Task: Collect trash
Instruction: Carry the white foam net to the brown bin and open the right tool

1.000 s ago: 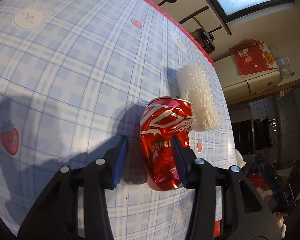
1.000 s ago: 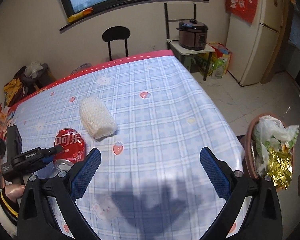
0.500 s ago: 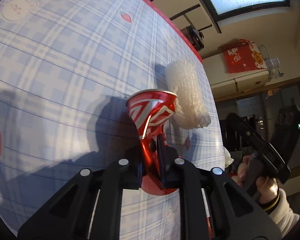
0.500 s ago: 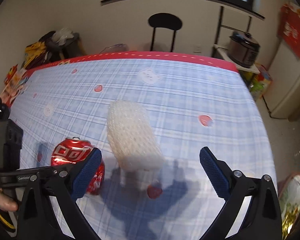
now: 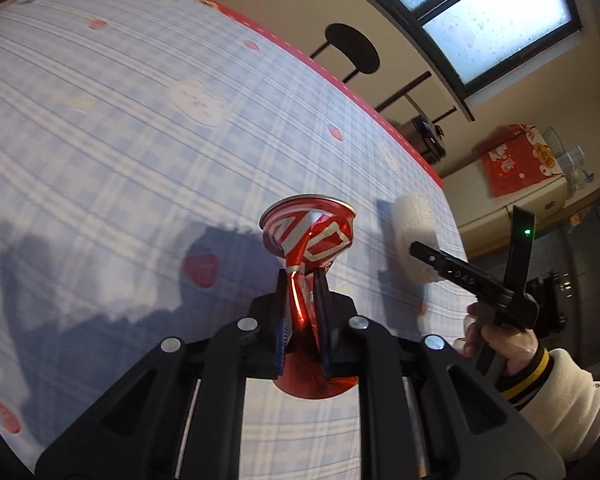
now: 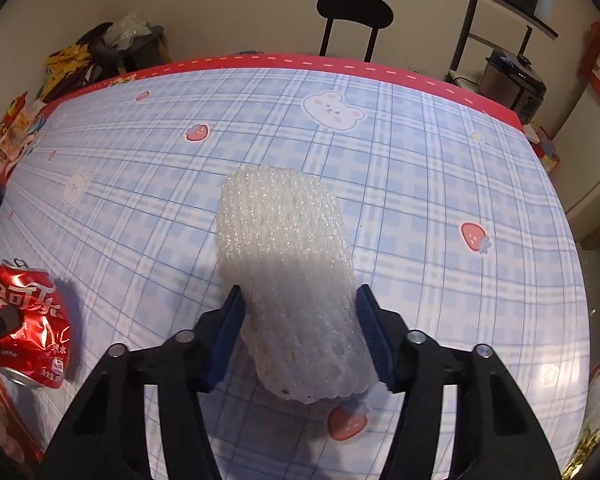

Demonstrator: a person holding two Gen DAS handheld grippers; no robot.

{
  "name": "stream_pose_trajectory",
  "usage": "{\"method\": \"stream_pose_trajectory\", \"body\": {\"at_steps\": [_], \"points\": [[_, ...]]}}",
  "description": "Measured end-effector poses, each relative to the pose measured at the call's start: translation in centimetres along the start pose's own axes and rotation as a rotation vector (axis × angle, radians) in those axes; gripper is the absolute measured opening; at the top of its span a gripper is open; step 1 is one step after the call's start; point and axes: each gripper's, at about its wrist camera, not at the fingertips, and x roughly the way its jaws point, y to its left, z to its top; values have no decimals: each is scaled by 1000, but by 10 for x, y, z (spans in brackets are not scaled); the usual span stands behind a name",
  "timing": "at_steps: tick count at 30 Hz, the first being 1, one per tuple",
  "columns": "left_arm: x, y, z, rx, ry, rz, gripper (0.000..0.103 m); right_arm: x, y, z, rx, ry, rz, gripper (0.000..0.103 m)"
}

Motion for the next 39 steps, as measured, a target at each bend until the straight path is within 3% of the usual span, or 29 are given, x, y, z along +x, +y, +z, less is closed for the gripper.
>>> {"method": "stream_pose_trajectory", "body": {"at_steps": [3,5,13,24,33,39], "points": [[-16,4,-4,10,-18,35,16,-14,2,-6,7,-13,18,33],[-25,3,-8,21,-27,56,16,-27,4,-13,19,-27,40,31],[-56,-13,-23,54,-64,75,16,-94,5,-56,82,-123,118,30],[-94,-71,-46,165,-96,86,16,-179,-31,-103,148,-279,134,30],[-105,-144,-69,258,-114,21,16,-221,-99,-158,262,-357,96,30],[-93,-191,-88,310,-95,-19,16,-239,-167,-204,369,-375,13,30]]}}
